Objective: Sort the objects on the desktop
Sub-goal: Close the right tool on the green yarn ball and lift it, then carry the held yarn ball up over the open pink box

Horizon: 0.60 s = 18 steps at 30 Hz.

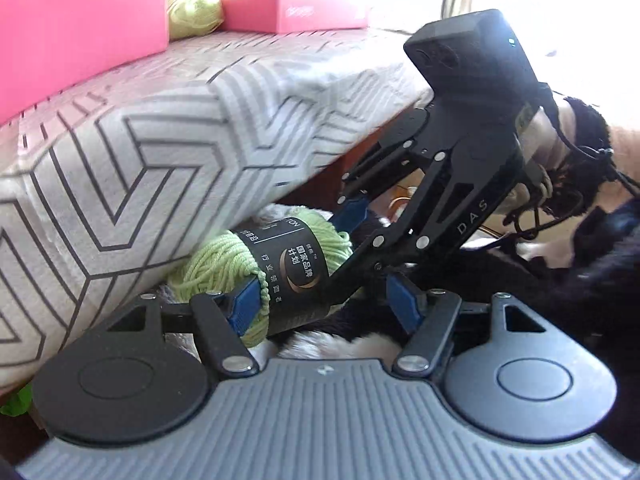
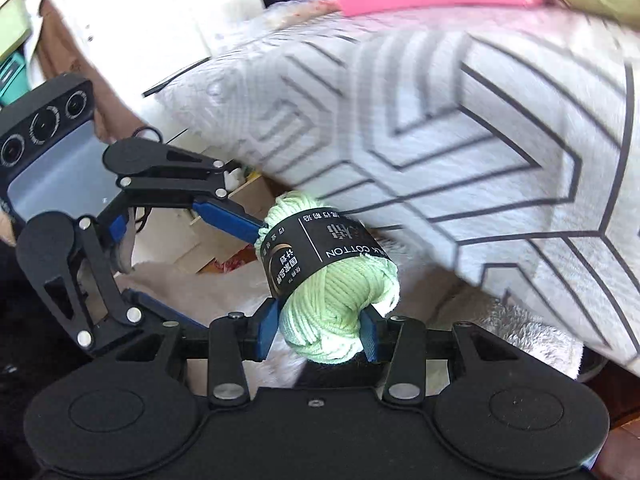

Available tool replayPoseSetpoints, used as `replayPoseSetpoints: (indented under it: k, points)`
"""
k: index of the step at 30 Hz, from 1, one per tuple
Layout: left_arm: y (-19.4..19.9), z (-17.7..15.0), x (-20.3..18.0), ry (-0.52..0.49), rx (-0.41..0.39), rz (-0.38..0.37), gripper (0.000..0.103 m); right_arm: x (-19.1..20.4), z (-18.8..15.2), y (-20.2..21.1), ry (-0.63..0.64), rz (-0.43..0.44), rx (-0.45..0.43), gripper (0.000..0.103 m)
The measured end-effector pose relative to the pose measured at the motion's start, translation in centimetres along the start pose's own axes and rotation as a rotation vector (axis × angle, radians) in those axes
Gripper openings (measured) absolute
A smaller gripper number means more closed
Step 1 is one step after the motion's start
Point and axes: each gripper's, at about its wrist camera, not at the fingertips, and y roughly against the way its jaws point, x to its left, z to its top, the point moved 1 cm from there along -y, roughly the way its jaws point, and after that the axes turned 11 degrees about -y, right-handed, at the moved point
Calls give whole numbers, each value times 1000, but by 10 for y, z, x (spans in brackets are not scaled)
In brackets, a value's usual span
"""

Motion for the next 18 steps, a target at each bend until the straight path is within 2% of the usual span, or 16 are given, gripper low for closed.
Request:
replayPoseSetpoints:
  k: [3,7,8,12,14,18]
  points:
    - [12,12,-13,-24,-19,-21,67,18,-4,14,-15,20,15,48]
    - [30,32,-30,-78,-30,35,68,33,17,31,10,44,-40,48]
    - [37,37,-33,-95,-35,53,68,32,29,22,15,44,-62,48]
    - [48,60,-35,-176,-72,127,68,23,44,65,52,18,-156,48]
    - [60,77,-34,-218,-126,166,69,25,54,95,75,-3,-218,48]
    - [67,105,-19,-250,-200,208,69,22,87,121,123,-83,-312,48]
